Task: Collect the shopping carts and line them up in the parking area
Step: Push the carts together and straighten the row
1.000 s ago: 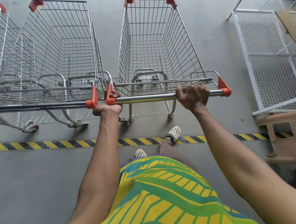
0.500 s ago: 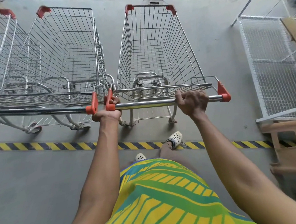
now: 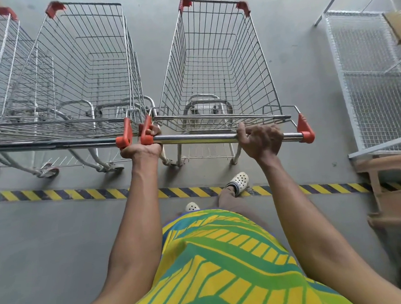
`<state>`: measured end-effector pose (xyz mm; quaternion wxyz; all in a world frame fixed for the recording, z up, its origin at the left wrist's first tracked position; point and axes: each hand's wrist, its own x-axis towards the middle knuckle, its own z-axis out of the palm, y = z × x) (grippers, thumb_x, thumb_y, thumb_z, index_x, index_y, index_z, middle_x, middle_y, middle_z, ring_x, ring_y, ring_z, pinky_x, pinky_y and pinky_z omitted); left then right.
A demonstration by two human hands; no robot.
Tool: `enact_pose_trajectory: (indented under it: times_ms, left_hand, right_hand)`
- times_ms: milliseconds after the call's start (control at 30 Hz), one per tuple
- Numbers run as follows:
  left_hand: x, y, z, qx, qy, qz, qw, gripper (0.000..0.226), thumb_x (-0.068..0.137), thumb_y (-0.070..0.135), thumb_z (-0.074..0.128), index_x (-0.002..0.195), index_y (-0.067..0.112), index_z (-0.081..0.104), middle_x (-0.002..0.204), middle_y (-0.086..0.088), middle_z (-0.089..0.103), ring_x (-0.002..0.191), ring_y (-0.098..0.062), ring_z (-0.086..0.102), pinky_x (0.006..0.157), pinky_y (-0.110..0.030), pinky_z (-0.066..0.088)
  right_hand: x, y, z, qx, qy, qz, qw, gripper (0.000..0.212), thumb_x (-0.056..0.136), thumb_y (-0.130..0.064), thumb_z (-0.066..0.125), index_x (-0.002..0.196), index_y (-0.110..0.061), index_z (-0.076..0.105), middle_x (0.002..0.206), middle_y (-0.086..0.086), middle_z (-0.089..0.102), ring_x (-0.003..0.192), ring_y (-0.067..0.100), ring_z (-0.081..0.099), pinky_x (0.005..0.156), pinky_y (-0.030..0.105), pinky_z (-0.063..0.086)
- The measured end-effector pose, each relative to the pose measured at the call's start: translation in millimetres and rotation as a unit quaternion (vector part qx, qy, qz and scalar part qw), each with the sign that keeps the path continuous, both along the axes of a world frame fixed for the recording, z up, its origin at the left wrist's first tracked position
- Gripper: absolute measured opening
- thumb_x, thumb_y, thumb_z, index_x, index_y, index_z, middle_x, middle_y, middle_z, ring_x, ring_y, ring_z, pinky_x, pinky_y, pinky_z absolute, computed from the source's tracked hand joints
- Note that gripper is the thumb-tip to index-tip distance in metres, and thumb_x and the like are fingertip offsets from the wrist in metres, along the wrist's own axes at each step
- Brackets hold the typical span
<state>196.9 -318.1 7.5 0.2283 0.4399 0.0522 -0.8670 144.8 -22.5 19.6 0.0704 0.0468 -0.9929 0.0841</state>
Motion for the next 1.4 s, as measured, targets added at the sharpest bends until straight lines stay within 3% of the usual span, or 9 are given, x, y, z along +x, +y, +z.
enact_pose_trajectory:
  times_ms: [200,433,567,800,900,1033,1133,1267,1400]
  left_hand:
    - [3.1,3.7,8.8,0.0,-0.005,-0.011,1.0,0.063,0.097,0.057,0.029,0.116,0.003,0.054,0.106,-0.021,0.06,0.046,-0.021,0.049,0.049,-0.027,0.045]
    - [6.3,5.3,15.5,-0.001,-0.018,-0.041,0.999,0.071,0.098,0.062,0.018,0.113,0.002,0.054,0.093,-0.022,0.063,0.051,-0.023,0.053,0.047,-0.023,0.044]
    - [9.2,7.4,16.6,-0.003,0.004,-0.047,0.999,0.076,0.099,0.063,0.017,0.116,-0.001,0.055,0.108,-0.026,0.066,0.049,-0.024,0.057,0.047,-0.021,0.043]
    - [42.0,6.6,5.9,-0.029,0.066,-0.137,0.988,0.075,0.092,0.053,0.028,0.137,-0.002,0.054,0.129,-0.026,0.064,0.103,-0.034,0.06,0.081,-0.04,0.051]
    - [42.2,3.1,9.4,-0.024,0.059,-0.136,0.989,0.072,0.094,0.052,0.029,0.14,0.001,0.051,0.129,-0.027,0.064,0.095,-0.033,0.061,0.08,-0.039,0.051]
    - [37.9,5.8,28.6,-0.02,0.067,-0.112,0.991,0.055,0.096,0.042,0.034,0.104,0.0,0.068,0.107,-0.035,0.067,0.09,-0.03,0.057,0.077,-0.034,0.045]
    - [40.0,6.9,37.1,-0.028,0.076,-0.107,0.991,0.067,0.098,0.038,0.034,0.064,-0.001,0.076,0.108,-0.031,0.064,0.089,-0.03,0.058,0.077,-0.033,0.043]
    - [35.8,3.7,35.0,-0.002,0.087,-0.092,0.992,0.067,0.097,0.04,0.033,0.068,-0.002,0.076,0.121,-0.021,0.055,0.094,-0.038,0.064,0.073,-0.034,0.046]
    - [37.6,6.6,38.5,-0.021,0.098,-0.103,0.99,0.075,0.1,0.041,0.028,0.062,-0.003,0.076,0.123,-0.028,0.057,0.09,-0.037,0.065,0.07,-0.033,0.043]
  right_hand:
    - [5.0,3.6,-0.1,-0.033,0.014,0.005,0.999,0.055,0.1,-0.052,0.045,0.076,-0.02,0.082,0.053,0.005,0.065,0.053,0.016,0.043,0.078,0.035,0.04]
    - [9.9,3.3,-1.1,-0.027,0.025,-0.003,0.999,0.059,0.099,-0.055,0.04,0.075,-0.022,0.082,0.055,0.006,0.067,0.058,0.027,0.064,0.079,0.035,0.043]
    - [10.1,2.3,0.0,-0.038,0.036,-0.004,0.999,0.055,0.097,-0.054,0.043,0.078,-0.022,0.083,0.056,0.007,0.068,0.059,0.029,0.065,0.079,0.035,0.042]
    - [10.9,4.1,-0.9,-0.06,0.084,0.01,0.995,0.054,0.097,-0.051,0.051,0.068,-0.016,0.08,0.049,0.007,0.064,0.051,0.027,0.063,0.072,0.031,0.038]
    - [10.0,4.6,-1.2,-0.052,0.084,0.011,0.995,0.055,0.098,-0.052,0.051,0.069,-0.015,0.08,0.048,0.006,0.063,0.05,0.025,0.062,0.07,0.029,0.033]
    - [9.8,5.8,-0.3,-0.044,0.081,0.009,0.996,0.052,0.098,-0.051,0.054,0.069,-0.016,0.081,0.046,0.005,0.062,0.05,0.025,0.061,0.07,0.029,0.034]
    - [9.7,5.6,1.4,-0.042,0.077,0.019,0.996,0.047,0.097,-0.047,0.058,0.069,-0.016,0.081,0.046,0.006,0.062,0.049,0.026,0.061,0.069,0.03,0.036]
    - [10.0,4.4,4.4,-0.042,0.092,0.02,0.995,0.045,0.096,-0.047,0.057,0.072,-0.018,0.082,0.049,0.009,0.064,0.052,0.029,0.064,0.069,0.031,0.042]
    - [7.3,4.5,2.3,-0.041,0.088,0.014,0.995,0.048,0.096,-0.052,0.051,0.082,-0.02,0.084,0.057,0.013,0.069,0.06,0.033,0.068,0.075,0.034,0.046]
